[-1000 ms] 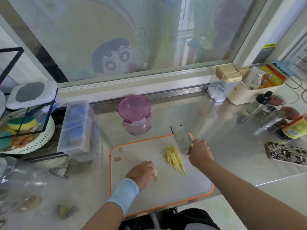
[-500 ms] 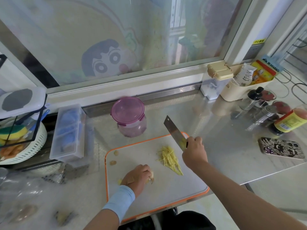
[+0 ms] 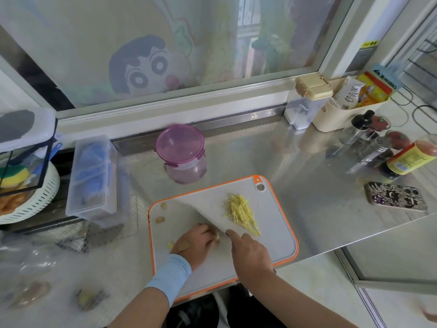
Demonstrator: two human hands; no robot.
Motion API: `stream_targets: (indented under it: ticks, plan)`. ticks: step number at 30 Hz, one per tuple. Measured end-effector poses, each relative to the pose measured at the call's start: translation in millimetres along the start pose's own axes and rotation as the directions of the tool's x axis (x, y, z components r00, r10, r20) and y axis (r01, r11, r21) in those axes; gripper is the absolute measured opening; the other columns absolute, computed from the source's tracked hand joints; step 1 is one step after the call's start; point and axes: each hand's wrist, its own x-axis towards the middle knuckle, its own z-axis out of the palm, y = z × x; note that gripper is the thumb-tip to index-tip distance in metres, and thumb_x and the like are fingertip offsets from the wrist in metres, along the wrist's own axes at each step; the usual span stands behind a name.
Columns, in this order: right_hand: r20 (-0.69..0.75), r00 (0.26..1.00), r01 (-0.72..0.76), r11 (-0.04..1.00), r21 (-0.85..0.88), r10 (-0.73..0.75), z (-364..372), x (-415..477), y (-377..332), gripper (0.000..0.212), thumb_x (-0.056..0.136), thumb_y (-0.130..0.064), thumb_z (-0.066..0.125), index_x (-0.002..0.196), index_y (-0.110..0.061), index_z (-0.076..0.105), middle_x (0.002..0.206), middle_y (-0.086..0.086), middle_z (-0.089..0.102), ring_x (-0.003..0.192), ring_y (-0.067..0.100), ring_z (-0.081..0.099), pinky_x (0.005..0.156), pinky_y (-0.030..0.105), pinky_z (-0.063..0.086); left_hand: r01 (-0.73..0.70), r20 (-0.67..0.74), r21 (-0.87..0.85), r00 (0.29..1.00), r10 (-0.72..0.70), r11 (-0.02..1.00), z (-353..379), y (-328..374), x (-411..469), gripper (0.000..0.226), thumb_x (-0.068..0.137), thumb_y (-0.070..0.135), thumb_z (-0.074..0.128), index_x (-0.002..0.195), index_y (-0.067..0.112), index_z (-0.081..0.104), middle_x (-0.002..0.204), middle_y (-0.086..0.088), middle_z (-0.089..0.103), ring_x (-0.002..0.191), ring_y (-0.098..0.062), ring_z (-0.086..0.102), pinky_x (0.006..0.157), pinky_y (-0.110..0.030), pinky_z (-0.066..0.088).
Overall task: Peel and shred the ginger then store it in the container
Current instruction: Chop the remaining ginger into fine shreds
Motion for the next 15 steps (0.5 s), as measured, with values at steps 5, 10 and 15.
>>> stream_targets:
  ticks: [5, 10, 15]
  plan:
    - [0.045, 0.999, 0.002, 1.0, 0.001, -0.002, 11.7, -6.5, -1.8, 0.083, 0.089, 0.003, 0.053, 0.15, -0.03, 0.008, 0.106, 0.006, 0.047, 0.08, 0.027, 0.058, 0.069, 0.04, 0.058, -0.001, -0.115, 0.031, 0.993, 0.004, 1.0, 3.2, 9.0, -1.1, 0.03, 0.091, 0.034, 0.048, 0.091, 0.021, 0.075, 0.094, 0.009, 0.066, 0.094, -0.008, 0.055, 0.067, -0.025, 0.053]
    - [0.083, 0.996, 0.025, 0.998, 0.062, -0.03, 3.8, -12.6, -1.3, 0.076, 0.096, -0.001, 0.045, 0.155, -0.029, 0.007, 0.098, 0.004, 0.044, 0.073, 0.025, 0.045, 0.066, 0.035, 0.044, 0.044, -0.167, 0.042, 0.985, -0.036, 0.998, 10.2, 7.9, -2.1, 0.034, 0.088, 0.037, 0.047, 0.085, 0.02, 0.077, 0.087, 0.005, 0.067, 0.089, -0.01, 0.057, 0.061, -0.029, 0.056]
    - [0.12, 0.993, -0.015, 0.991, 0.135, -0.001, -3.0, -23.3, -1.7, 0.076, 0.089, 0.006, 0.046, 0.148, -0.032, 0.016, 0.093, 0.001, 0.043, 0.073, 0.026, 0.048, 0.065, 0.037, 0.045, 0.061, -0.231, 0.024, 0.971, -0.054, 0.998, 10.6, 13.1, -3.7, 0.033, 0.086, 0.036, 0.048, 0.08, 0.018, 0.076, 0.085, 0.005, 0.067, 0.085, -0.01, 0.056, 0.059, -0.022, 0.052]
